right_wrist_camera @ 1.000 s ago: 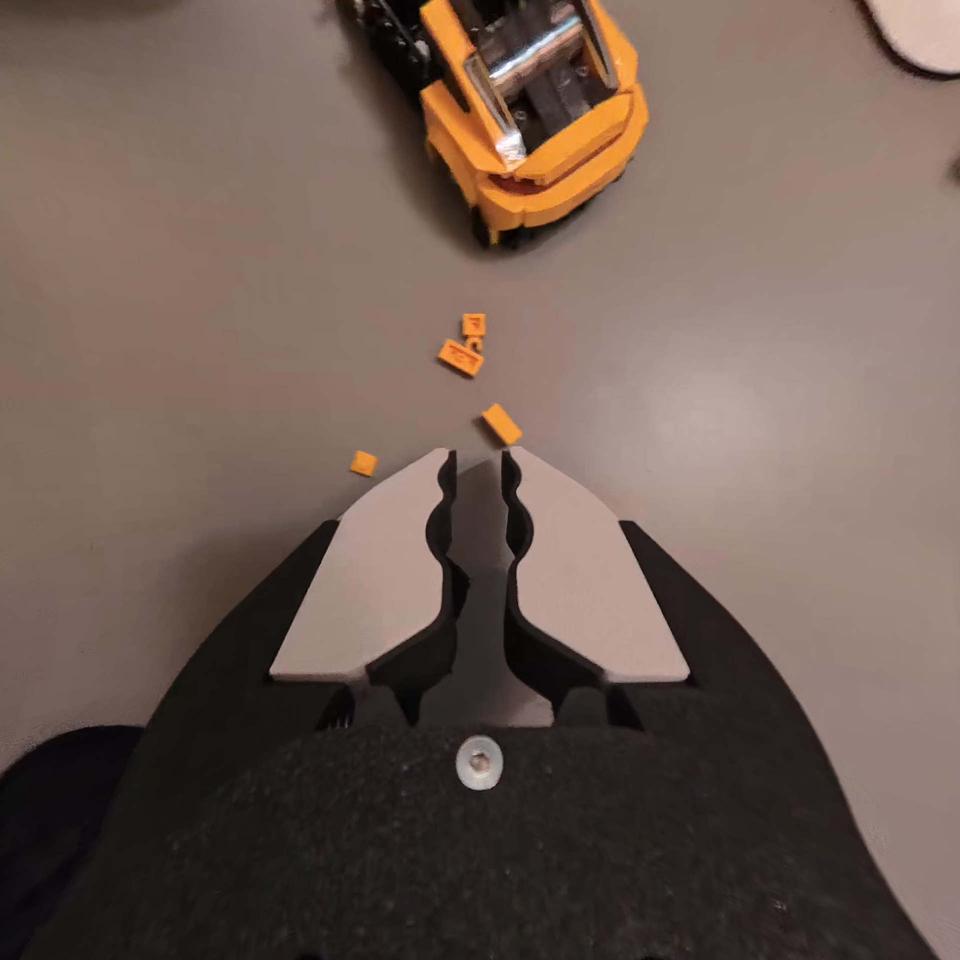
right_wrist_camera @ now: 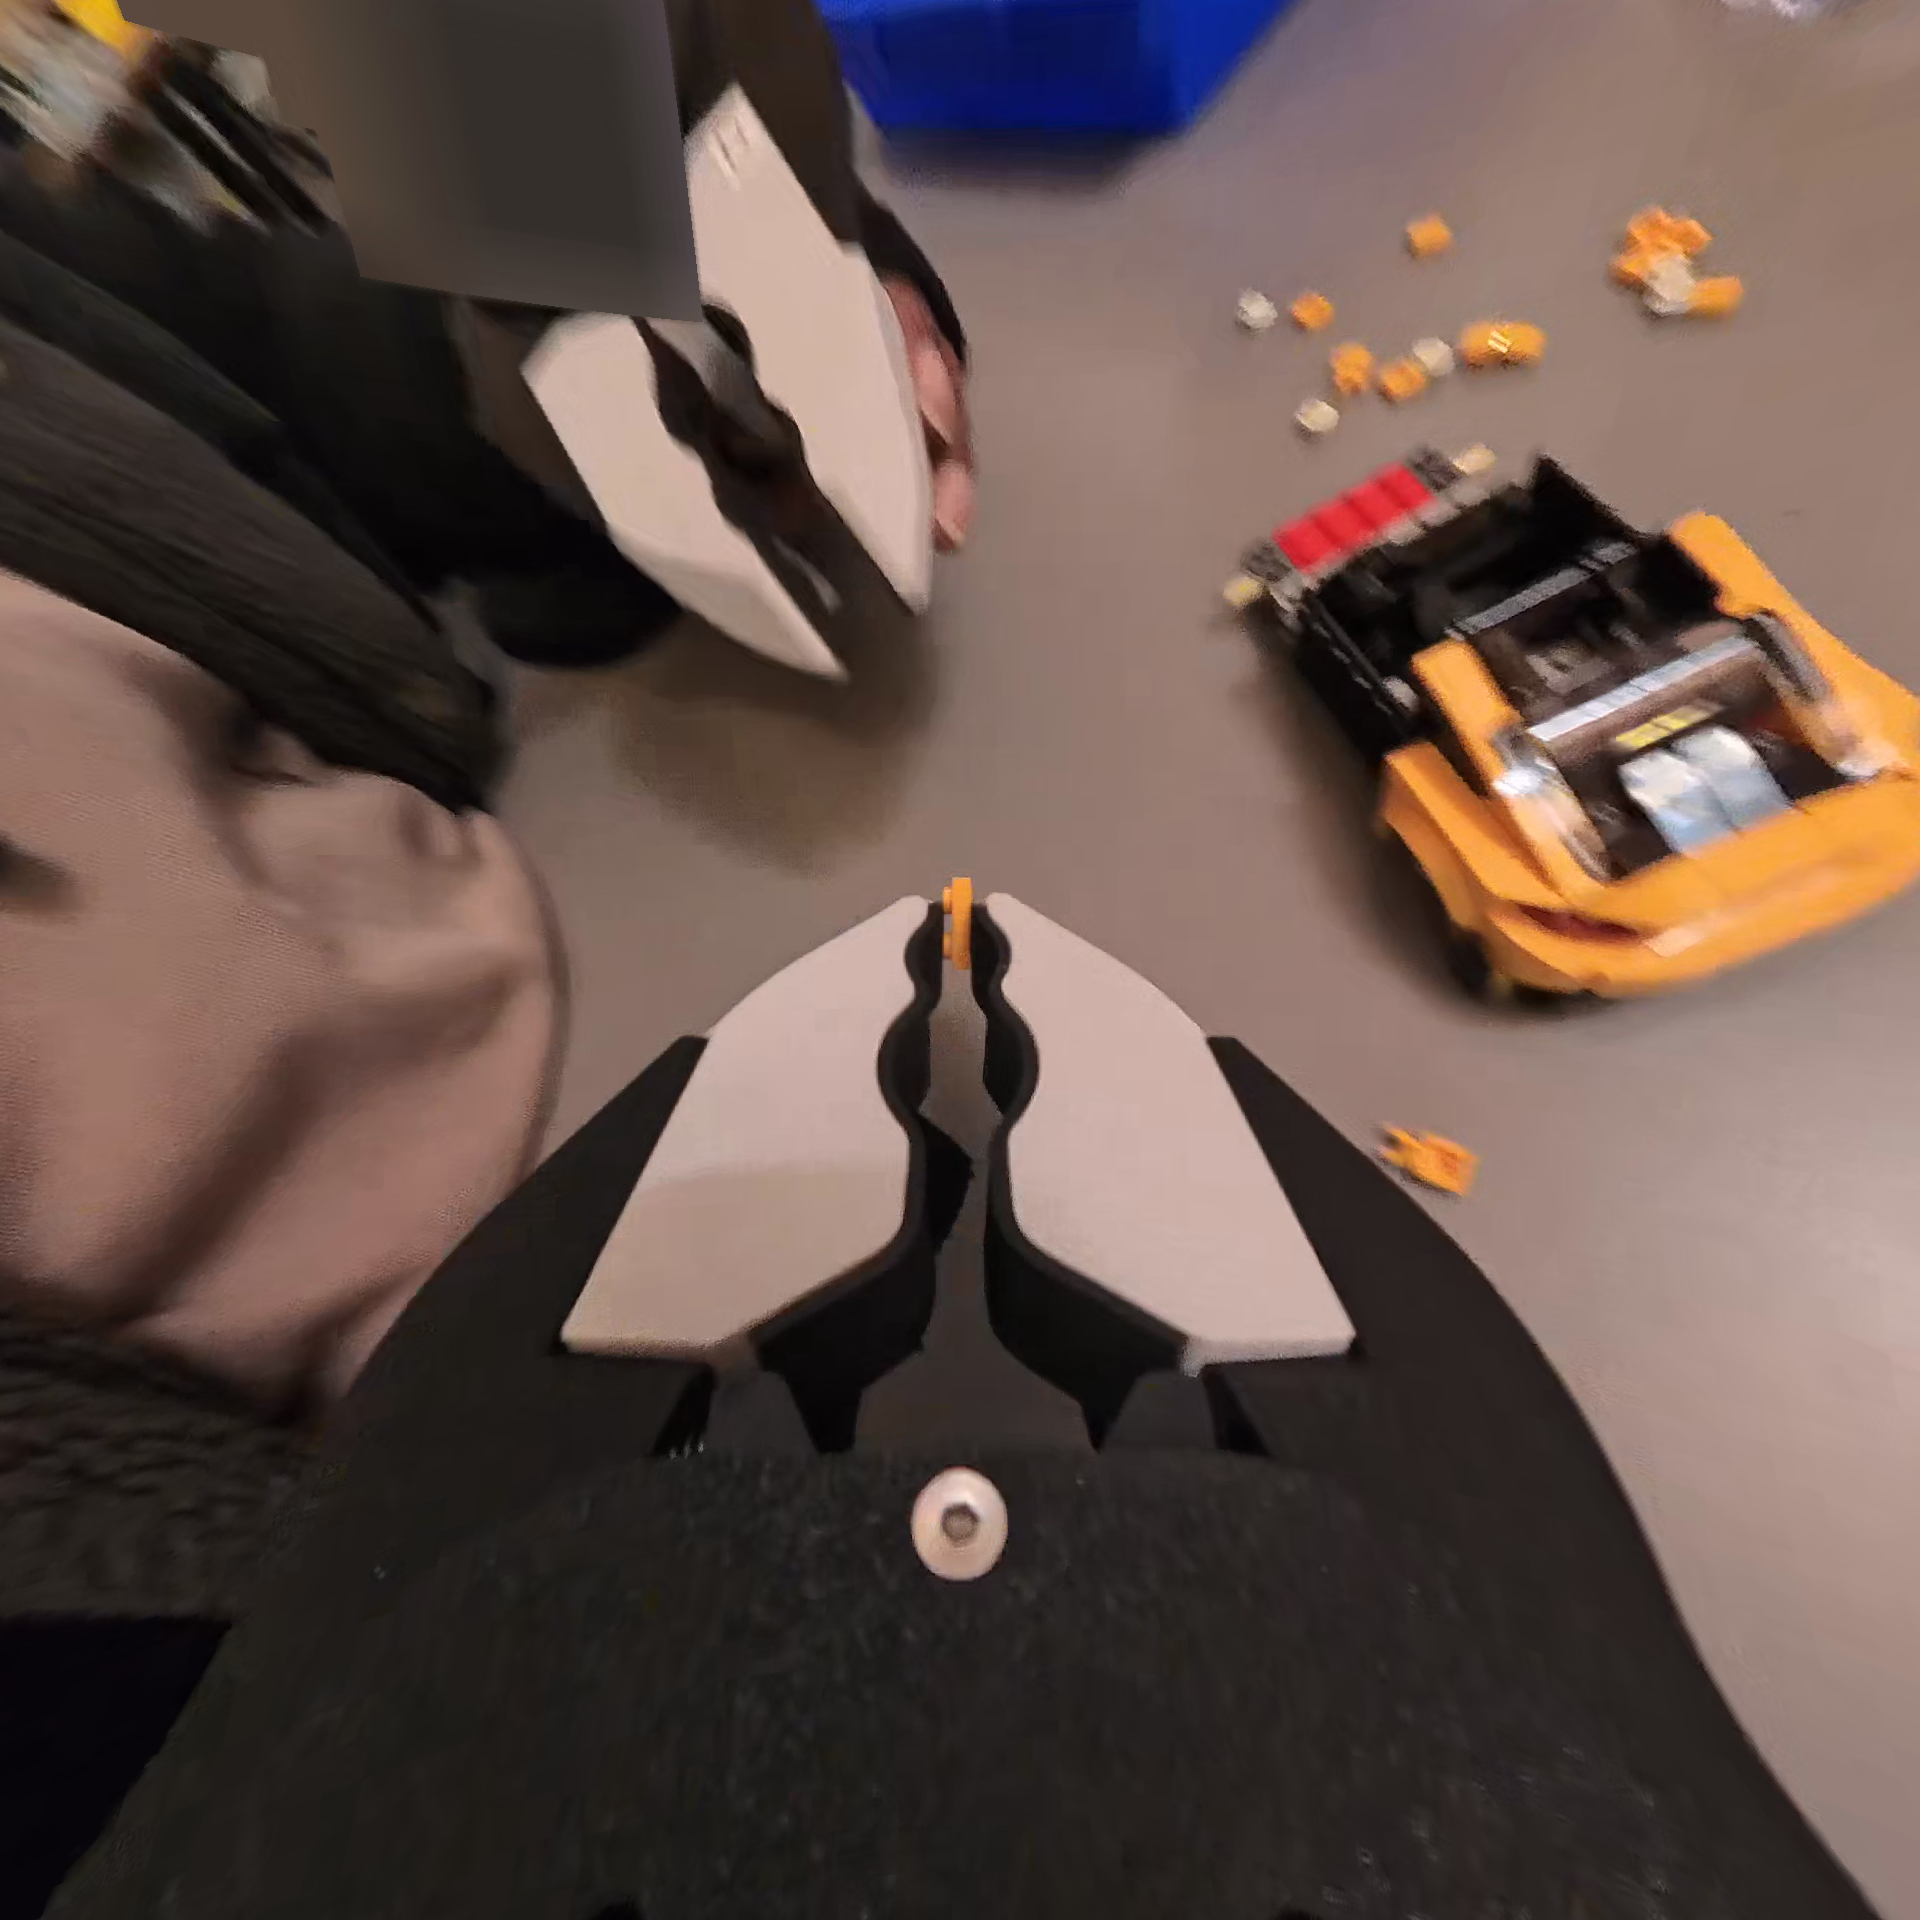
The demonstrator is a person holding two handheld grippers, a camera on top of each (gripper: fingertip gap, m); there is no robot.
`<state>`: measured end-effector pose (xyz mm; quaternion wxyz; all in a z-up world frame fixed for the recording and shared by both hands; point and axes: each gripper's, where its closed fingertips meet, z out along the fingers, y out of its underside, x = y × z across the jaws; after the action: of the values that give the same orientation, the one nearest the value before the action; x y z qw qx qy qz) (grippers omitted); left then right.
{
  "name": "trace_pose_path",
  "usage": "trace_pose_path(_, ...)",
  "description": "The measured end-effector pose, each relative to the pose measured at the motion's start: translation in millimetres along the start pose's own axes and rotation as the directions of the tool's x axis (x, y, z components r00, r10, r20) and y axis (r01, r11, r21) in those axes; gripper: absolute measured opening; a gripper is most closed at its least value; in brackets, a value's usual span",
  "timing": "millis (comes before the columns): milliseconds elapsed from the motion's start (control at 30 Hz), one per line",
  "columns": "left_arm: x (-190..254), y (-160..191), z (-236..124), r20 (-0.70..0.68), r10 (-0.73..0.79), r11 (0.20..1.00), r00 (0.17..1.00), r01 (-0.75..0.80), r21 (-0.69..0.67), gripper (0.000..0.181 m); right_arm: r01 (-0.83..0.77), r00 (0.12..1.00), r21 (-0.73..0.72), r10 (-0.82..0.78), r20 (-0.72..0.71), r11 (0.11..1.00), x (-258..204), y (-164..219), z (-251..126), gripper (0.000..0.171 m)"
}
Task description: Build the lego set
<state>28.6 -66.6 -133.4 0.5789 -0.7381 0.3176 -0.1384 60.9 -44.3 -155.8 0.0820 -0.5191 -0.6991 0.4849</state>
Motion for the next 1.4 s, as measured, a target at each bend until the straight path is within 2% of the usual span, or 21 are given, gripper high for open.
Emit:
trace_pose_path(33, 5, -1, 2, -0.006, 0.035, 0.999, 0.999, -0.035, -0.004, 0.015, -0.026, 0.998, 0.03, 0.024, 0.056, 0.999, -8, -5, 4, 0.005)
trace_pose_path(233, 25, -8, 4, 0.003, 0.264, 0.964, 0.964, -0.264, -0.002, 0.02, -0.167, 0.945, 0.075, 0.138, 0.296, 0.983, -36, -16, 16, 0.005)
trace_pose_path(467, 51, -3, 6, -0.074, 0.415, 0.909, 0.907, -0.417, -0.009, 0.013, -0.142, 0.903, -0.009, 0.133, 0.407, 0.99, -56, -7, 22, 0.005)
trace_pose_path(700, 57, -1, 5, -0.075, 0.483, 0.874, 0.873, -0.485, -0.025, 0.009, -0.131, 0.886, -0.07, 0.149, 0.439, 0.989, -58, -1, 22, 0.005)
trace_pose_path(833, 47, 2, 7, -0.067, 0.356, 0.932, 0.932, -0.359, -0.04, 0.009, -0.095, 0.932, 0.008, 0.086, 0.353, 0.995, -42, -8, 15, 0.01)
trace_pose_path(933, 35, 3, 6, -0.069, 0.171, 0.984, 0.983, -0.174, -0.042, 0.009, 0.072, 0.979, 0.091, -0.088, 0.185, 0.993, -29, -17, 5, 0.013)
trace_pose_path(1067, 26, -1, 4, -0.089, -0.033, 0.999, 0.995, 0.032, -0.018, 0.008, 0.295, 0.955, 0.025, -0.294, -0.028, 0.955, -21, -13, 7, 0.015)
trace_pose_path(1267, 26, 3, 5, -0.092, -0.075, 0.997, 0.993, 0.071, -0.038, 0.008, 0.37, 0.925, -0.001, -0.368, -0.092, 0.929, -22, -14, 19, 0.014)
trace_pose_path(1400, 27, 5, 6, -0.096, -0.077, 0.996, 0.992, 0.073, -0.049, 0.008, 0.399, 0.91, -0.019, -0.399, -0.113, 0.917, -22, -14, 21, 0.008)
